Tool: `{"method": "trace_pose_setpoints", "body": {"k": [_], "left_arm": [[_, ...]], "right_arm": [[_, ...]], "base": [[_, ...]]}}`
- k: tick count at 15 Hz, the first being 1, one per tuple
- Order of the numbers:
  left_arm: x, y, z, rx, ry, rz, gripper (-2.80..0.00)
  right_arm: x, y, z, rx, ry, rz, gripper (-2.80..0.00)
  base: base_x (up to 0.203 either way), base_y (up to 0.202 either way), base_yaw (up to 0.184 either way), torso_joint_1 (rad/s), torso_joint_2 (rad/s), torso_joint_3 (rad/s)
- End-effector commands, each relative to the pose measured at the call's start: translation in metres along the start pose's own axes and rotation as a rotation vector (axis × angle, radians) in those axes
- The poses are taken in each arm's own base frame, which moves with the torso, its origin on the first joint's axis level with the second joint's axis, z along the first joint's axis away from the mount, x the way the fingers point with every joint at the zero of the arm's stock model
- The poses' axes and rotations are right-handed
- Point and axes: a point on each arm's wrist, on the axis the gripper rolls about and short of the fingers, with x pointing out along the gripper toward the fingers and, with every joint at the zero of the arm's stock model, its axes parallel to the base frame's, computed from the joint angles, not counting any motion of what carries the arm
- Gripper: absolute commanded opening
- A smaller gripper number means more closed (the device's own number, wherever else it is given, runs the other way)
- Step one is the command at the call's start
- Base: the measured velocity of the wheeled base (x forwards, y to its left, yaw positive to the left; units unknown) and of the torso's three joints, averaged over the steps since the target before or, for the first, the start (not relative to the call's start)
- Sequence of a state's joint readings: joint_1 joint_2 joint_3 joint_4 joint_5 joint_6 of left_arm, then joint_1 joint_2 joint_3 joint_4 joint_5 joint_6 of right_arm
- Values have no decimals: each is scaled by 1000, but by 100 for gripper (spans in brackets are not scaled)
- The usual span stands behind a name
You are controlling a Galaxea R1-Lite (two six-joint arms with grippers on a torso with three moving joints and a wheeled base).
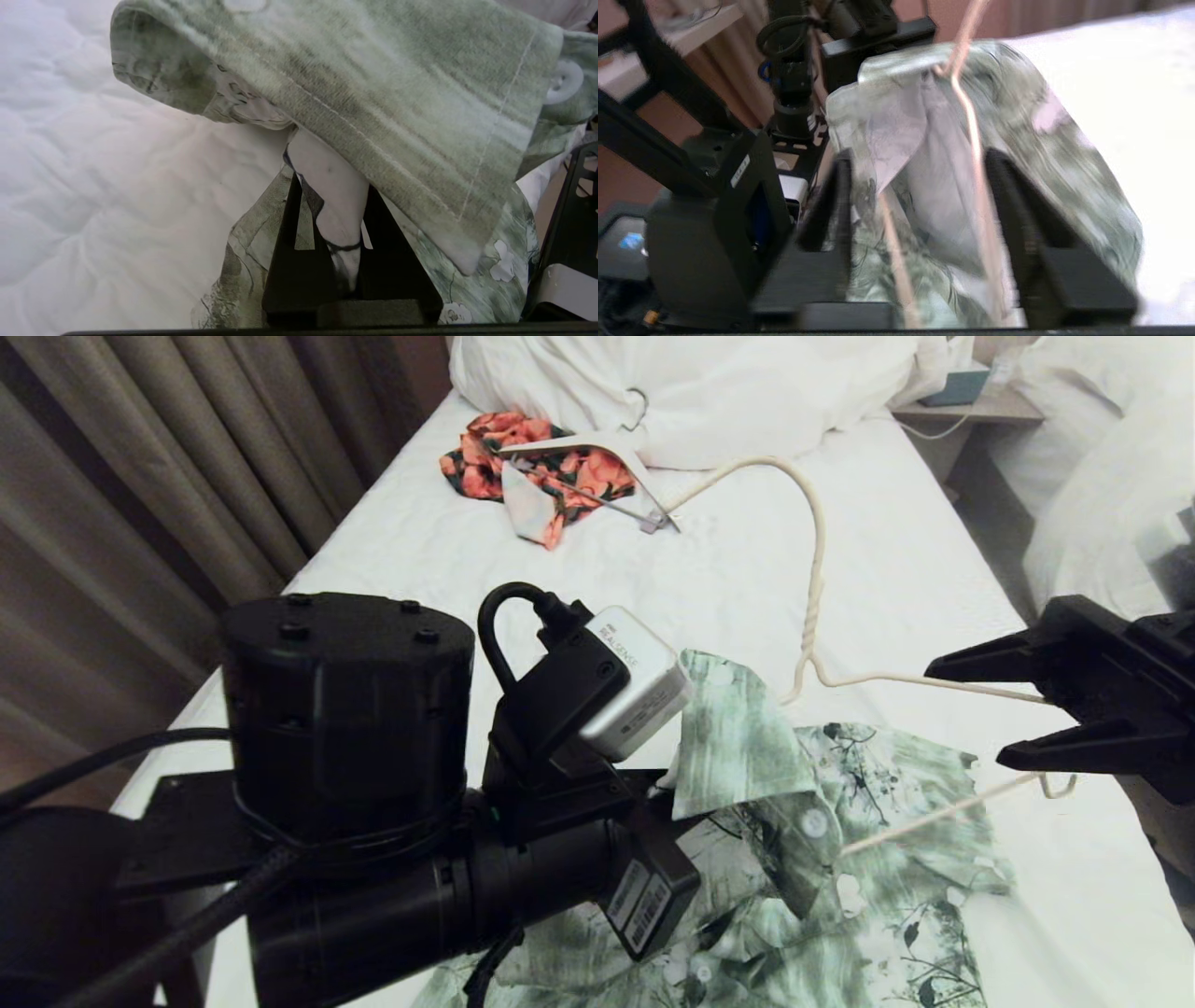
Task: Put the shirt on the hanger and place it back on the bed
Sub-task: Hook the other side of the shirt onto the hanger
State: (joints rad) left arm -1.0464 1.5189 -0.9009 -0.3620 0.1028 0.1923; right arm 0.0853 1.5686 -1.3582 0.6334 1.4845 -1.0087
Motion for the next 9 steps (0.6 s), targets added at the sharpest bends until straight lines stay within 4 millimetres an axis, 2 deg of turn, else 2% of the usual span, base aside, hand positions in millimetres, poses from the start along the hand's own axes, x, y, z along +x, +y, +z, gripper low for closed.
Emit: {"method": "trace_pose_setpoints", "body": {"k": [1, 4, 9], "left_arm": [[-4, 1, 2, -3, -11, -2, -280], [-5, 2, 7, -59, -44, -1, -280], [1, 3, 17, -94, -144, 11, -280]], "right_arm": [[-7, 7, 10, 7, -5, -24, 0], [-25, 18, 22, 89, 6, -108, 0], [-54, 33, 22, 102, 28, -257, 0]], "base": [[0, 0, 0, 0, 0, 0], [0, 0, 0, 0, 0, 0], [0, 0, 0, 0, 0, 0]]}}
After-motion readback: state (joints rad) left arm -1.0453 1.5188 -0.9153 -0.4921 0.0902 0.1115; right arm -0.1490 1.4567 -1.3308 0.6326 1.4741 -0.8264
